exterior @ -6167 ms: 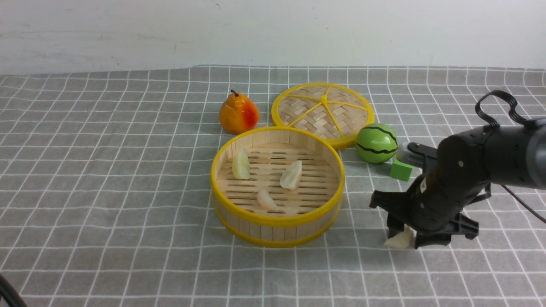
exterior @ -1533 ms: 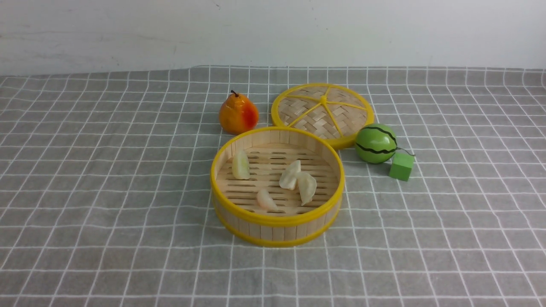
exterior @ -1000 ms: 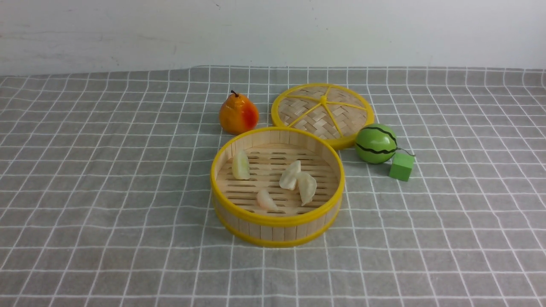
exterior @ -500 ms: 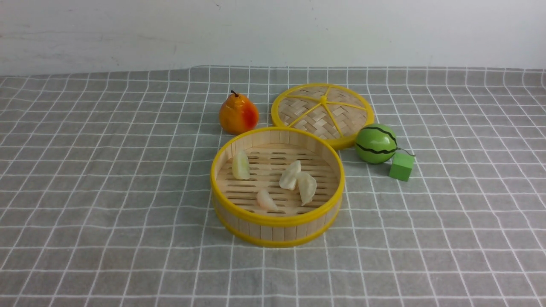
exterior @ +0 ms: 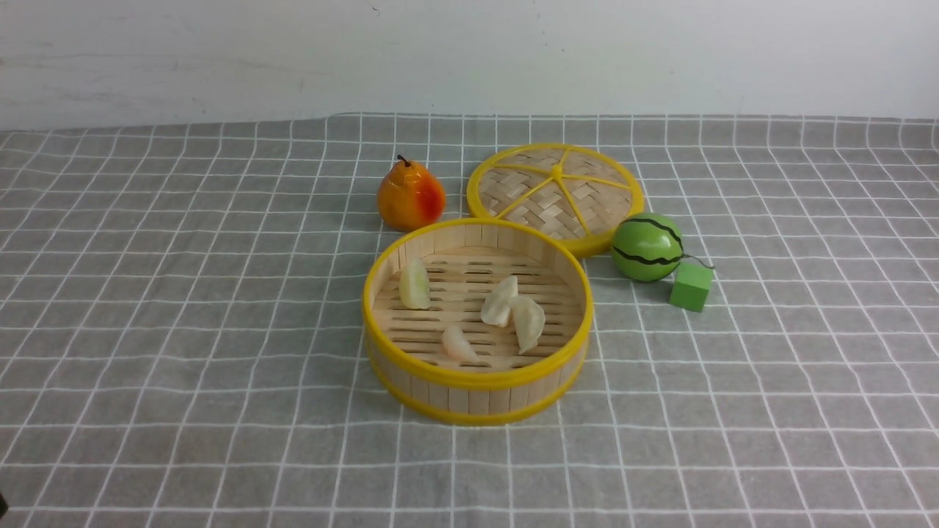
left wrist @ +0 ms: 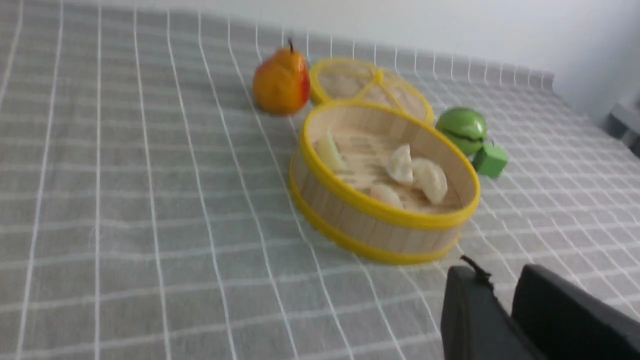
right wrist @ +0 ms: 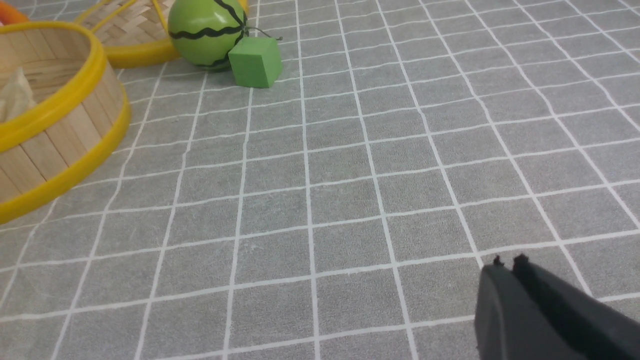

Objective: Put the dumplings into the steamer on the table with the grey tablecloth.

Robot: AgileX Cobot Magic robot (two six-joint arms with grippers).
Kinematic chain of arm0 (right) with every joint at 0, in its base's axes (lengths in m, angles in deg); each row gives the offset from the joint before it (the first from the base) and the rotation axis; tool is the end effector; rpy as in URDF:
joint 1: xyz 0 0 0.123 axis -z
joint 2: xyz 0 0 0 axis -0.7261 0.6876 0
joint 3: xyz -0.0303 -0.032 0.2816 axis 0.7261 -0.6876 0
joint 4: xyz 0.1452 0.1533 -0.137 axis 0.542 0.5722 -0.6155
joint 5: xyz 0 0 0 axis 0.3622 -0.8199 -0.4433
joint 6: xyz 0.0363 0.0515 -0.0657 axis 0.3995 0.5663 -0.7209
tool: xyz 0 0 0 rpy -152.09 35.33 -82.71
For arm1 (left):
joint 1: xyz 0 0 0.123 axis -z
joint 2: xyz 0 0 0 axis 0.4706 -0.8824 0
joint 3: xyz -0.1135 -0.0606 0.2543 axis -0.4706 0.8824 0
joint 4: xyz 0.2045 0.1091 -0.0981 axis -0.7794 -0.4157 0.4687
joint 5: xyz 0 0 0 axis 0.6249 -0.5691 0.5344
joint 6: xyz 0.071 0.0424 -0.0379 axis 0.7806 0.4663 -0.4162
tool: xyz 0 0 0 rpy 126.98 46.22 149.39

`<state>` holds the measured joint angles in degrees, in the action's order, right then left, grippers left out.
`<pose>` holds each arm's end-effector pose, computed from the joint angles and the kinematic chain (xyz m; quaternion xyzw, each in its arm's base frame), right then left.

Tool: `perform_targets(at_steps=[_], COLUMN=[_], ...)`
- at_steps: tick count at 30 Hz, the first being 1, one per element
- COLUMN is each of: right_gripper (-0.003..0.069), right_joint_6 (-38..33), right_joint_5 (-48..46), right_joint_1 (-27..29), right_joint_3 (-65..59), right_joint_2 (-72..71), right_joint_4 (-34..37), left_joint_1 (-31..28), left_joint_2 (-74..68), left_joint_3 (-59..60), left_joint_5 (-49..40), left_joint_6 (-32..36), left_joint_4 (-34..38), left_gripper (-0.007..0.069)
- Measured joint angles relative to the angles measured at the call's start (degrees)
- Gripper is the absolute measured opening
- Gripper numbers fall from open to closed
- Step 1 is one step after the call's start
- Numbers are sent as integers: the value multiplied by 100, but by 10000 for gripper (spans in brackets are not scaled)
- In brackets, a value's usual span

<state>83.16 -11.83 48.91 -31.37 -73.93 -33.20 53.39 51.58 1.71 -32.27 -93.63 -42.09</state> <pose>0.0522 -0.0016 0.1731 0.0911 0.8009 0.0469 0.5899 0.0337 -0.0119 0.2845 0.0477 0.7421 -0.2214 0.6309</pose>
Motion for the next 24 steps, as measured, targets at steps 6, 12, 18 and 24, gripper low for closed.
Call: perform_targets(at_steps=[6, 12, 18, 24], right_gripper=[34, 42, 52, 61], right_joint_6=[-2, -2, -2, -2], right_joint_5=[0, 0, 0, -1], right_joint_1=[0, 0, 0, 0], right_joint_3=[0, 0, 0, 0], right_joint_2=[0, 0, 0, 0], right_joint_4=[0, 0, 0, 0], left_joint_1=[-1175, -2024, -2159, -2159], left_joint_2=[244, 440, 438, 438], left_joint_3=[1094, 1700, 2217, 2249], left_joint_5=[2078, 2299, 1449, 728], left_joint_6=[255, 282, 612, 685], left_joint_4=[401, 406, 391, 382], left_gripper=[118, 85, -14, -14])
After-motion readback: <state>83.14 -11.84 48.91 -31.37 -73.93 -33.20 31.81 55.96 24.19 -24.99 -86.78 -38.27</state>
